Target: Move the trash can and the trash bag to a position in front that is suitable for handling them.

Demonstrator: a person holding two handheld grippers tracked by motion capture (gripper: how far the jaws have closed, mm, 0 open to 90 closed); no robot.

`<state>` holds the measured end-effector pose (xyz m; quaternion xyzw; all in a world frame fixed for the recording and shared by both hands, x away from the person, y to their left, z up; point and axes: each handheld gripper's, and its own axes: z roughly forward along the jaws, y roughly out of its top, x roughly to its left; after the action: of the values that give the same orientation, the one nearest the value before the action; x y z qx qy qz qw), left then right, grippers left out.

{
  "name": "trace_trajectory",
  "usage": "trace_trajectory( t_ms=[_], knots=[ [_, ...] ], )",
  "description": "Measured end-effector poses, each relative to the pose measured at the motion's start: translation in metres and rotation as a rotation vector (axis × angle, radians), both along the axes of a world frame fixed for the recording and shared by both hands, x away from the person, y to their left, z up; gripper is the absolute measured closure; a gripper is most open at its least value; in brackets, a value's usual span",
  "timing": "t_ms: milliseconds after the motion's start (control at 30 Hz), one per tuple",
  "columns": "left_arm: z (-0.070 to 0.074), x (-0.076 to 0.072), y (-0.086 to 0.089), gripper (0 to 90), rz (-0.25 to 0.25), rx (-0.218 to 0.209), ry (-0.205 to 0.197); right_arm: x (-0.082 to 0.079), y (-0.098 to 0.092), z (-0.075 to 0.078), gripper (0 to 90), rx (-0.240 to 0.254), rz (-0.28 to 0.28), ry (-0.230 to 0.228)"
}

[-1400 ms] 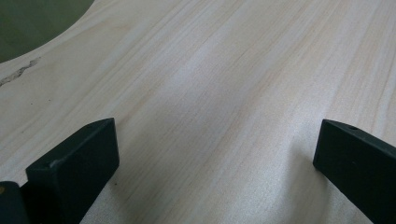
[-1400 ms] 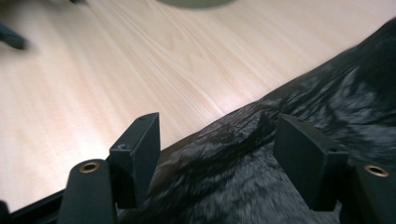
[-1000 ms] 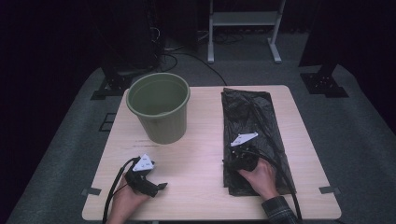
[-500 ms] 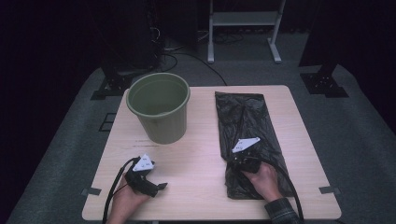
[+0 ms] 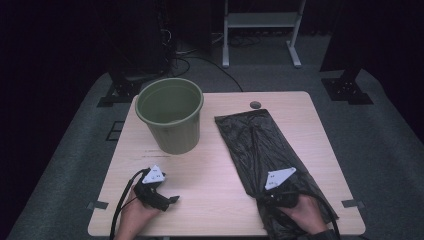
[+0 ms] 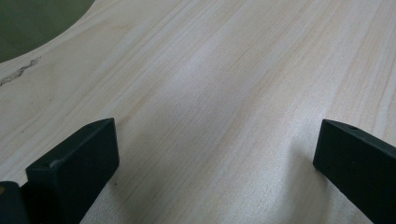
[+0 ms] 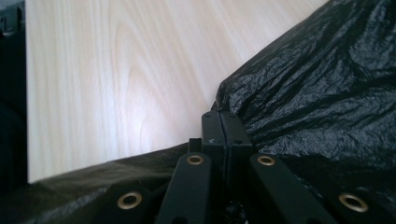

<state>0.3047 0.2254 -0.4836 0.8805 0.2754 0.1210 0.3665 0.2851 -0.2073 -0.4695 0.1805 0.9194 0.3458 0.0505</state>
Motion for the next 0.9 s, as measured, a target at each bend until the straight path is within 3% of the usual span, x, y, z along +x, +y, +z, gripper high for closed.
trace_trajectory(
  t_ms=[133,200,267,367,500,600,733,833,900],
  knots=[
    [0.0,0.0,0.0,0.0,0.002,0.0,0.0,-0.005,-0.014,0.006,61.7,0.044,-0.044,-0.023],
    [0.0,0.0,0.0,0.0,0.003,0.0,0.0,-0.003,-0.02,0.011,46.7,0.057,-0.105,-0.058],
    [0.0,0.0,0.0,0.0,0.003,0.001,0.0,0.005,-0.025,0.015,31.2,0.077,-0.179,-0.052],
    [0.0,0.0,0.0,0.0,0.003,0.001,0.0,0.018,-0.031,0.013,17.9,0.063,-0.29,-0.093],
    [0.0,0.0,0.0,0.0,0.004,0.0,0.0,0.038,-0.034,0.001,17.5,0.036,-0.363,-0.113],
    [0.0,0.0,0.0,0.0,0.005,0.0,0.0,0.046,-0.033,-0.008,19.1,0.002,-0.388,-0.115],
    [0.0,0.0,0.001,0.0,0.016,0.003,0.001,0.049,-0.034,-0.011,17.1,0.029,-0.389,-0.105],
    [0.003,0.001,0.004,0.0,0.033,0.013,0.011,0.051,-0.038,-0.015,12.3,0.064,-0.369,-0.071],
    [0.004,0.001,0.006,0.0,0.035,0.0,0.015,0.051,-0.038,-0.016,12.3,0.068,-0.365,-0.075]
  ],
)
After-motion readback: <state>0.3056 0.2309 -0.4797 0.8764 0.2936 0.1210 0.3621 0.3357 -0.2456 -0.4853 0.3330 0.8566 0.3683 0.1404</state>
